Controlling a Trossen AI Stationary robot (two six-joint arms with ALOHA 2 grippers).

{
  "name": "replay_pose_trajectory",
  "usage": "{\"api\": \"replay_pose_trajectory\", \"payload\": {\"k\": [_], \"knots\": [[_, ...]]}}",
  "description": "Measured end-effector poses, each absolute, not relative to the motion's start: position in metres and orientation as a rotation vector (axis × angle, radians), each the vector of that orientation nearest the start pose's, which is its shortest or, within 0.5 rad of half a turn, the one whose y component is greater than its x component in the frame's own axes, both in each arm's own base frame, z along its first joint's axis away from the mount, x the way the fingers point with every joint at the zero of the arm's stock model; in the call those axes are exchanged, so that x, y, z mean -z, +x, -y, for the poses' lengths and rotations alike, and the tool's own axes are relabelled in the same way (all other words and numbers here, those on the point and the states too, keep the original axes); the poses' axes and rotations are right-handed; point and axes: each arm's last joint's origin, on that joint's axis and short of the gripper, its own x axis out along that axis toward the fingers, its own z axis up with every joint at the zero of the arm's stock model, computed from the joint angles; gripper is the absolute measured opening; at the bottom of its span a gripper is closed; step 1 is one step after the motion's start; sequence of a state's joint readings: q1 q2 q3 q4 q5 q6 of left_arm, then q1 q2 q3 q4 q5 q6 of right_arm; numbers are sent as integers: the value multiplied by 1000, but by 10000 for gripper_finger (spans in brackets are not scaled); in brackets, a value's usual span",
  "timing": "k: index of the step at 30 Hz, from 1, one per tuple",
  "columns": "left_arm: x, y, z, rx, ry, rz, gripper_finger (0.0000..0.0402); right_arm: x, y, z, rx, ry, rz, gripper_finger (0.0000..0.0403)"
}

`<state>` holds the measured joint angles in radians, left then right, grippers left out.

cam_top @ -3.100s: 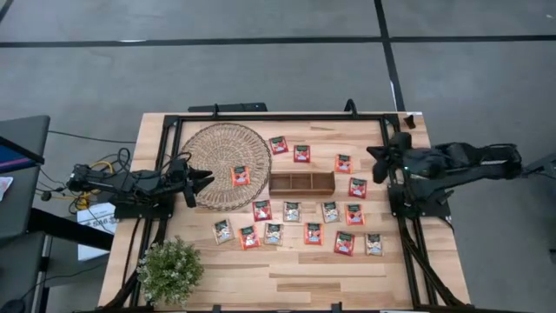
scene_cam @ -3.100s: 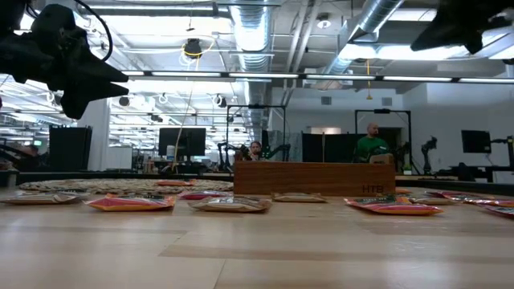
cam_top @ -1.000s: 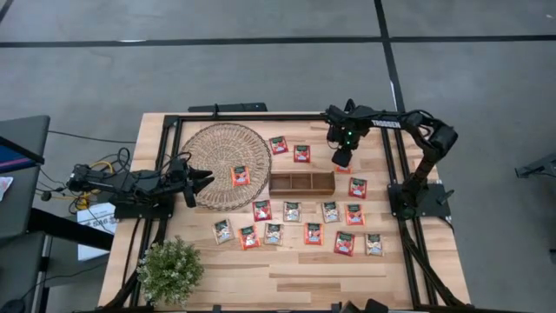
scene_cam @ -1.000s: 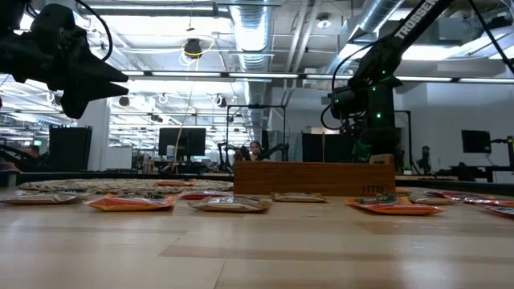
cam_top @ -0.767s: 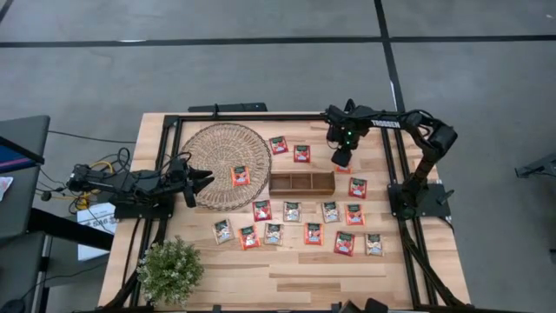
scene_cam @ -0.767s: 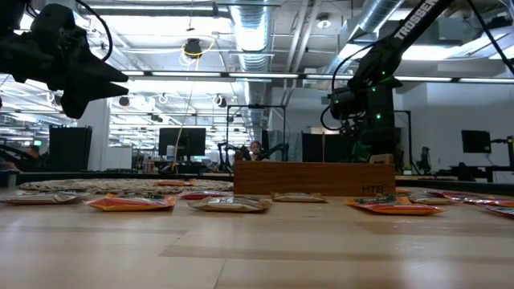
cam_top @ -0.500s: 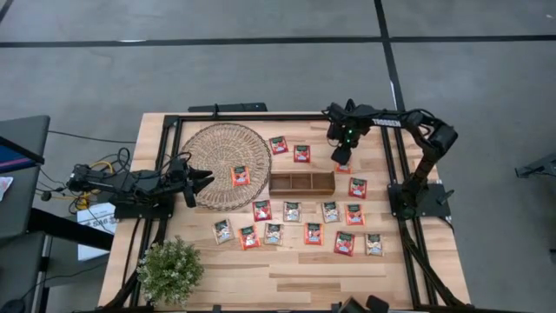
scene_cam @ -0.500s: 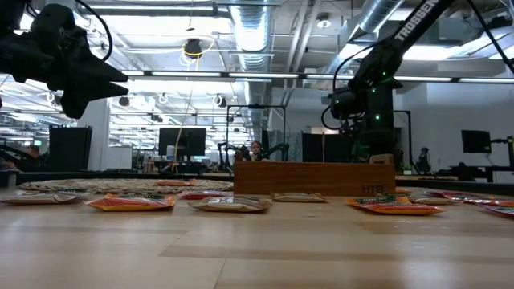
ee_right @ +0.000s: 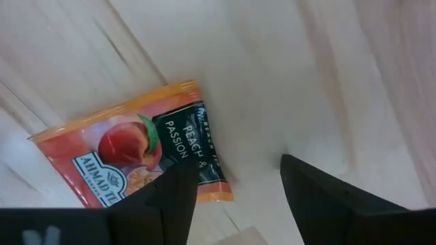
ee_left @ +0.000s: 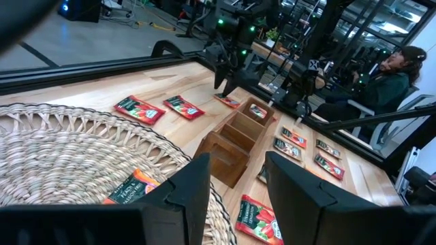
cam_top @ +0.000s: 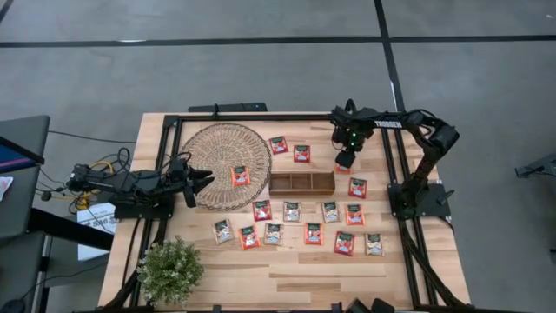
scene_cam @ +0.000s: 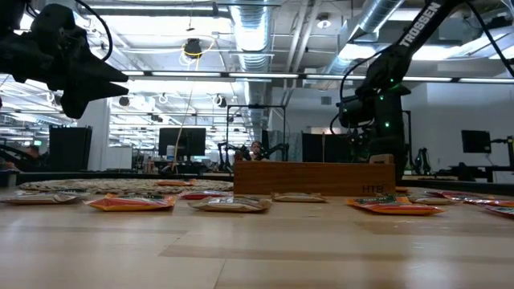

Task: Pick & Place Tea
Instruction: Put the orange tea bag into the right section of the wooden organizer

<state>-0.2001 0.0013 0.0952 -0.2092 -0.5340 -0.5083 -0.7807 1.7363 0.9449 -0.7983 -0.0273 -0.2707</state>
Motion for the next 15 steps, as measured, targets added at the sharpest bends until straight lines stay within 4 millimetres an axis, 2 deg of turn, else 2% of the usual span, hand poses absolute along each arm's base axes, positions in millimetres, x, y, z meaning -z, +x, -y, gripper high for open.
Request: {"api": "replay_pose_trajectory", "payload": {"k": [9,15], "knots": [[-176,88,3,-354,-461,-21,133,-130,194,191,378,433,-1538,190],[-176,88,3,-353,-461,-21,133,-129,194,191,394,450,-1538,158]]}}
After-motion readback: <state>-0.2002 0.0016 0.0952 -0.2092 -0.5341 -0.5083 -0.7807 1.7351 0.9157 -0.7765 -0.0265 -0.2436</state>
